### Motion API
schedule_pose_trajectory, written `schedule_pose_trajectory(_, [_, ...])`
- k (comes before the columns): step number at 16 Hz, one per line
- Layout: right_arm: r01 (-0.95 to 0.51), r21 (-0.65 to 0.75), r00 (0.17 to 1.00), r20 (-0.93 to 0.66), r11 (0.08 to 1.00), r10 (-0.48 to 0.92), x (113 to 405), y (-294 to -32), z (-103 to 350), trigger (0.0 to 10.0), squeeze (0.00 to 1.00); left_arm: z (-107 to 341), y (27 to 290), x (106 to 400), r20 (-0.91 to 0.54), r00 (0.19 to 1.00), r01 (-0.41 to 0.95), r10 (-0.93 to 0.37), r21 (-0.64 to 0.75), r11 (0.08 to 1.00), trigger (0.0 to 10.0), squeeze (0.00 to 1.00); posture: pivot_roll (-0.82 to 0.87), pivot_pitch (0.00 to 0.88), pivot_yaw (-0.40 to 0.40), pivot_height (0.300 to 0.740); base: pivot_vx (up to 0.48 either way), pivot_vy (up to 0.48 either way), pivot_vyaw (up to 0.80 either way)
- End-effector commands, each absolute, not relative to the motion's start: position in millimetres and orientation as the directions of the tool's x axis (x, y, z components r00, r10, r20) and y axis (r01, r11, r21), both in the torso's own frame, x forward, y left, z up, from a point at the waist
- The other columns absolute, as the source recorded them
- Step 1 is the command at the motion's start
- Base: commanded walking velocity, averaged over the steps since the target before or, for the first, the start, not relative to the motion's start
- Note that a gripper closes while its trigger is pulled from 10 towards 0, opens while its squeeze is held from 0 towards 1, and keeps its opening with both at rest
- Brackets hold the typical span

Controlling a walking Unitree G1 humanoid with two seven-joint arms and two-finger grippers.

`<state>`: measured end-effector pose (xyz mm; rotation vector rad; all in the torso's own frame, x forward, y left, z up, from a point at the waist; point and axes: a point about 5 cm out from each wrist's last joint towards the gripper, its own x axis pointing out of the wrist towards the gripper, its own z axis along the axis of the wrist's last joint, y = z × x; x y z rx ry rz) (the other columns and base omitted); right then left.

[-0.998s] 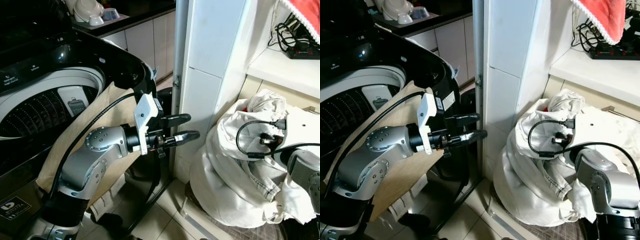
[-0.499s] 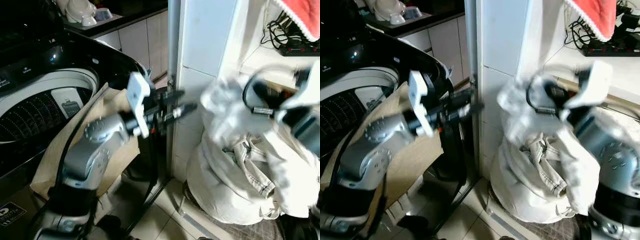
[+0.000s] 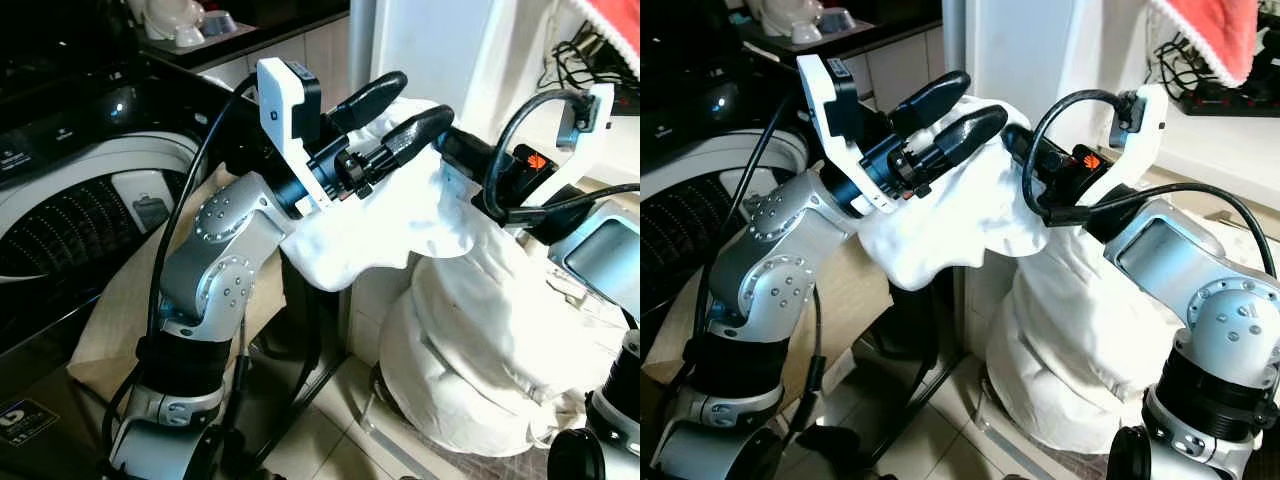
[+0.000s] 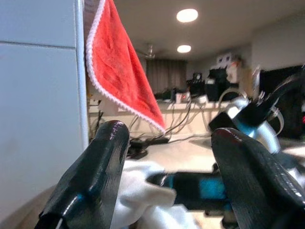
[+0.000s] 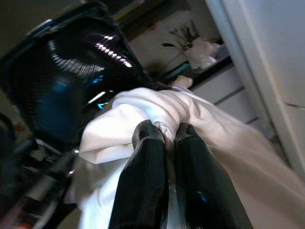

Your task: Clothes washing

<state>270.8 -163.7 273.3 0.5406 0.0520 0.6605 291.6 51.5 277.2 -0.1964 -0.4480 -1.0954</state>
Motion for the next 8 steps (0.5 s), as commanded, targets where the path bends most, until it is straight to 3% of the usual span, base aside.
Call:
schedule_pose_trajectory(1, [-0.613, 0.484, 0.761, 0.149, 0.624, 0.632, 264.6, -156.1, 278.9, 0.0, 0.00, 264.5, 44.6, 289.3, 0.377, 0.361, 0.899, -0.853, 0.104, 0.426, 10.0, 0.75, -0.20, 0.000, 0.062, 0.740, 0.000, 0.000, 0.00])
schedule_pose_trajectory(2, [-0.620, 0.488, 0.755, 0.155, 0.615, 0.637, 263.2, -155.4, 280.0, 0.0, 0.00, 258.2, 42.3, 287.9, 0.340, 0.353, 0.901, -0.872, 0.128, 0.415, 10.0, 0.00, -0.20, 0.000, 0.065, 0.740, 0.000, 0.000, 0.00])
schedule_pose_trajectory(4, [-0.647, 0.496, 0.731, 0.185, 0.579, 0.657, 259.2, -153.6, 284.6, 0.0, 0.00, 235.8, 37.2, 288.2, 0.216, 0.349, 0.899, -0.912, 0.198, 0.391, 10.0, 0.00, -0.20, 0.000, 0.067, 0.740, 0.000, 0.000, 0.00])
schedule_pose_trajectory(8, [-0.665, 0.496, 0.715, 0.204, 0.558, 0.669, 255.6, -152.7, 288.9, 0.0, 0.00, 230.7, 37.1, 290.2, 0.190, 0.356, 0.890, -0.915, 0.231, 0.394, 10.0, 0.00, -0.20, 0.000, 0.069, 0.740, 0.000, 0.000, 0.00])
